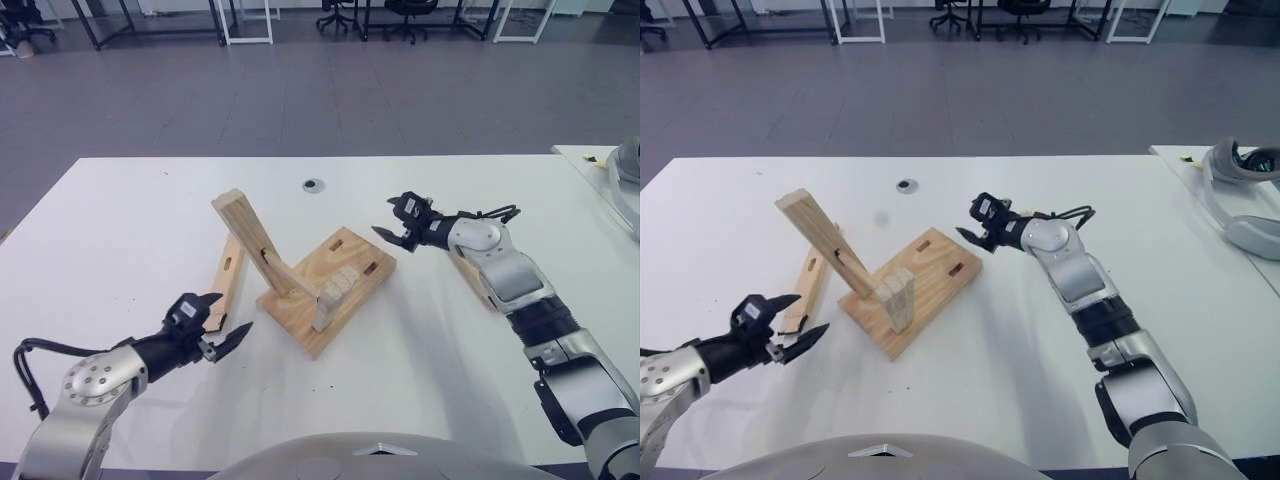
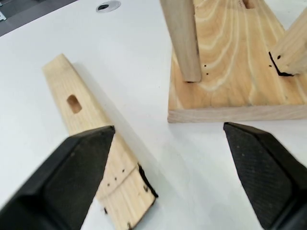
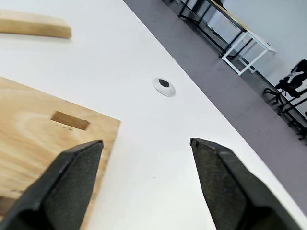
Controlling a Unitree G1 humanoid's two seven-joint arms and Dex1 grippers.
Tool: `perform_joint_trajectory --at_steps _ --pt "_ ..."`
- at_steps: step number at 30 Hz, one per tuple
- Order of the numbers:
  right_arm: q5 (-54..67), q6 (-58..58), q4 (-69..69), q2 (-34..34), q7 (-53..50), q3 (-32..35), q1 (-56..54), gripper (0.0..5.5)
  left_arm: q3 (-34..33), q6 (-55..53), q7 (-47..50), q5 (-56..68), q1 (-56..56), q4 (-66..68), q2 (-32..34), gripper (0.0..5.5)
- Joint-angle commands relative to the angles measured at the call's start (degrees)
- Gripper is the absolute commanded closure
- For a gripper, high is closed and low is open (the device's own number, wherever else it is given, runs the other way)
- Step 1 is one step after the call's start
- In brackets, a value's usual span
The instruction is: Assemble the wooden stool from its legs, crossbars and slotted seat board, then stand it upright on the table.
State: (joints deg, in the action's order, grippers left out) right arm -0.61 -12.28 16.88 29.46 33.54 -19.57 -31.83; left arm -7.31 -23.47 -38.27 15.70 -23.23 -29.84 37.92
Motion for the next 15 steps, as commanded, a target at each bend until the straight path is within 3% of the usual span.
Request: perform_joint_trajectory --at_steps 1,7,15 --pt "-8.6 7.5 15.9 -3.0 -2.5 -4.1 -5.8 2.10 8.3 -0.9 1.3 -7.2 9.4 6.0 0.5 1.33" --pt "-11.3 14.7 18.6 -2.9 7.5 -6.9 -4.1 2.10 15.4 2.8 -0.4 -12.4 12.7 13.3 1.0 1.33" --pt "-6.7 12.9 1.0 5.4 23.9 -4.3 3.7 2.10 15.5 11.4 0.3 -11.7 17.9 23.3 -2.2 1.33"
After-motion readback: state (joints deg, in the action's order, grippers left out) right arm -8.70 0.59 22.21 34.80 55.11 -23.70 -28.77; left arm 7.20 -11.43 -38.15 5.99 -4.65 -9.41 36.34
